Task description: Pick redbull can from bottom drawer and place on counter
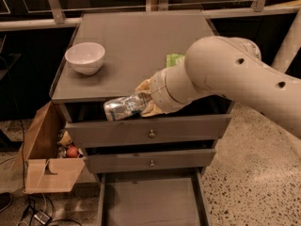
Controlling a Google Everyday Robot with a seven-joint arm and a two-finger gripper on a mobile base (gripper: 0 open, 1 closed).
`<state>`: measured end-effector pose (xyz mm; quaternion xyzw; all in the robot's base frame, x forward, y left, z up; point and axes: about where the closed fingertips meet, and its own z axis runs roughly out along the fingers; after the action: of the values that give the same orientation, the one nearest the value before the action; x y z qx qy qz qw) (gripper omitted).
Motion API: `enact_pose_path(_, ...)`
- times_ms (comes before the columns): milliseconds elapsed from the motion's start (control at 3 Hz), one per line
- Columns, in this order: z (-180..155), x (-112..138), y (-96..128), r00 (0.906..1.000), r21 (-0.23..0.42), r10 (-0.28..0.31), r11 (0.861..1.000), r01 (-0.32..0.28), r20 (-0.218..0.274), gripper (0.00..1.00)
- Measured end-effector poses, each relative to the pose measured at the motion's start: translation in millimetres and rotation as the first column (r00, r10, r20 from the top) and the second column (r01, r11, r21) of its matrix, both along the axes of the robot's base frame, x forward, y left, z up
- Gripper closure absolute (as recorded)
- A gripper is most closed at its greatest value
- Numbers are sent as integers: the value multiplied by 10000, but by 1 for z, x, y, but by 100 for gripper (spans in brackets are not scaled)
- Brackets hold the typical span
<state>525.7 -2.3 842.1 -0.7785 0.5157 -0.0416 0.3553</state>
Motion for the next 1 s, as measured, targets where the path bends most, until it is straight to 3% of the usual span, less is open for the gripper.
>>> enact_pose_path(1000, 35, 60, 26, 9964, 25, 834, 9965, -835, 137, 100)
